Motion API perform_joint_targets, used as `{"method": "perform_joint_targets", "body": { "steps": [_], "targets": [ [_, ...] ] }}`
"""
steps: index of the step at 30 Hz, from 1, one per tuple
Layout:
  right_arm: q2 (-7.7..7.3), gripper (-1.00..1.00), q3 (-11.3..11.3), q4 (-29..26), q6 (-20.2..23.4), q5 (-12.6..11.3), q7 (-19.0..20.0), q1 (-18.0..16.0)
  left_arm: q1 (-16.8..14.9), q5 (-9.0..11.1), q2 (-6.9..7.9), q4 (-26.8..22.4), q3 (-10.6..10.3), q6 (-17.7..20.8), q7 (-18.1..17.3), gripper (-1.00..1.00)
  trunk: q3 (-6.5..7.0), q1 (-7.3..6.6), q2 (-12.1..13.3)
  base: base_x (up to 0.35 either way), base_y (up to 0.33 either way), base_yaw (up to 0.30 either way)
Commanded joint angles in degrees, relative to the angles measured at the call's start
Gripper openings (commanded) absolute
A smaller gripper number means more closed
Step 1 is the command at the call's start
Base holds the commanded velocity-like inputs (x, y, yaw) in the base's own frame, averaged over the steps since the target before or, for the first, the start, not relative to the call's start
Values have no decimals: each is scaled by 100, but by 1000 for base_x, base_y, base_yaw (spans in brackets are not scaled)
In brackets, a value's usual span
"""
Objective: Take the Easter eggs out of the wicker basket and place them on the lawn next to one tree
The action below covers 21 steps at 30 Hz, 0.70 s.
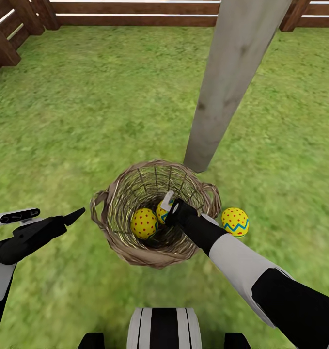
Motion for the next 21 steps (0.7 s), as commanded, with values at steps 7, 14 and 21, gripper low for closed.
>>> {"method": "perform_joint_targets", "body": {
  "steps": [7,14,21],
  "targets": [
    [2,100,9,-16,34,61,44,-3,-2,-1,-7,-1,0,61,-21,100,-3,-1,-1,0,0,0],
    [6,100,12,-9,40,61,51,-3,-2,-6,-8,-1,0,61,-21,100,-92,10,-7,0,0,0],
    [9,-100,12,-8,48,61,45,-3,-2,-1,-8,-1,0,67,-21,100,-180,20,-12,0,0,0]
  ]
}}
